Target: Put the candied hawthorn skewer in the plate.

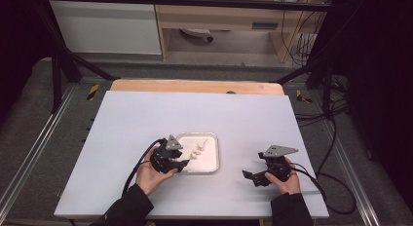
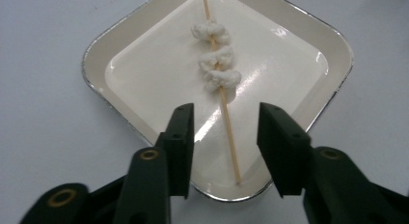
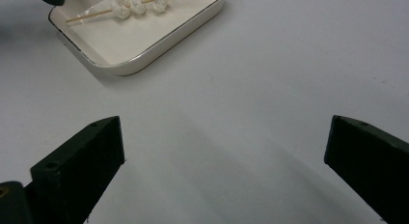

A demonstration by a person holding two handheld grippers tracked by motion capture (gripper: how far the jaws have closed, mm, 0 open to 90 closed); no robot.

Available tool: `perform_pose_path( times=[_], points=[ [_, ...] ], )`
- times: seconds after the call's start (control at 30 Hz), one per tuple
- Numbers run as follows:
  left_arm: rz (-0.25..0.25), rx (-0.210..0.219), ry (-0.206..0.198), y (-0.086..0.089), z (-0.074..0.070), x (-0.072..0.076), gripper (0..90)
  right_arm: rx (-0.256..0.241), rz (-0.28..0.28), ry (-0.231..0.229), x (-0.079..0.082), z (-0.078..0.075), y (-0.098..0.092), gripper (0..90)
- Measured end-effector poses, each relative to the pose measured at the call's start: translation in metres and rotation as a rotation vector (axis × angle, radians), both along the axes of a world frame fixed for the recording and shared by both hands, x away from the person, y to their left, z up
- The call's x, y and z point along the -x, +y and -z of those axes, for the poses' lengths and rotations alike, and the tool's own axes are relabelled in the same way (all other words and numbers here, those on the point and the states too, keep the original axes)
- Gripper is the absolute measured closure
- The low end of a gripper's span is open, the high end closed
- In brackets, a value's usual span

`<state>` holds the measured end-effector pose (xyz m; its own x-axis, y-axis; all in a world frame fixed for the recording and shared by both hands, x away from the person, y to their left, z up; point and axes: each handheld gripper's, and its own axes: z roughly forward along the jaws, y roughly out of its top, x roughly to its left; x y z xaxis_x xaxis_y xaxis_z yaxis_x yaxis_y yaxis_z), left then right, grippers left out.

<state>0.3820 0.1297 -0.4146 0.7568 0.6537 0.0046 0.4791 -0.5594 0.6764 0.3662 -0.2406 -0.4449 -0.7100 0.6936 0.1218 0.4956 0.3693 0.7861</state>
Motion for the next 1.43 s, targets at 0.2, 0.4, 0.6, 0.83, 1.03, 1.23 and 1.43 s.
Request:
perform_pose_path(
  times=[0.2, 0.4, 0.6, 0.83, 1.03, 1.23, 1.43],
  points=[
    [0.012, -0.002, -0.026, 0.023, -0.005, 0.007, 30.2, -0.006, 0.009, -0.003, 0.0, -0.001, -0.001, 0.8],
    [-0.011, 0.045, -0.032, 0.052, -0.001, 0.014, 19.6, -0.005, 0.013, 0.004, 0.001, -0.001, -0.001, 0.8],
    [-0.039, 0.107, -0.034, 0.084, 0.008, 0.022, 13.5, -0.003, 0.016, 0.012, 0.001, -0.001, -0.001, 0.8],
    [-0.1, 0.145, -0.045, 0.114, 0.022, 0.029, 12.0, 0.008, 0.015, 0.013, 0.001, 0.0, -0.001, 0.8],
    [-0.109, 0.139, -0.044, 0.126, 0.032, 0.032, 12.0, 0.016, 0.012, 0.023, 0.002, 0.002, 0.001, 0.7],
    [-0.112, 0.132, -0.035, 0.13, 0.038, 0.033, 11.9, 0.024, 0.012, 0.039, 0.004, 0.005, 0.002, 0.8],
    [-0.109, 0.134, -0.034, 0.13, 0.038, 0.033, 12.1, 0.012, 0.022, 0.046, 0.003, 0.007, -0.003, 0.7]
  ],
)
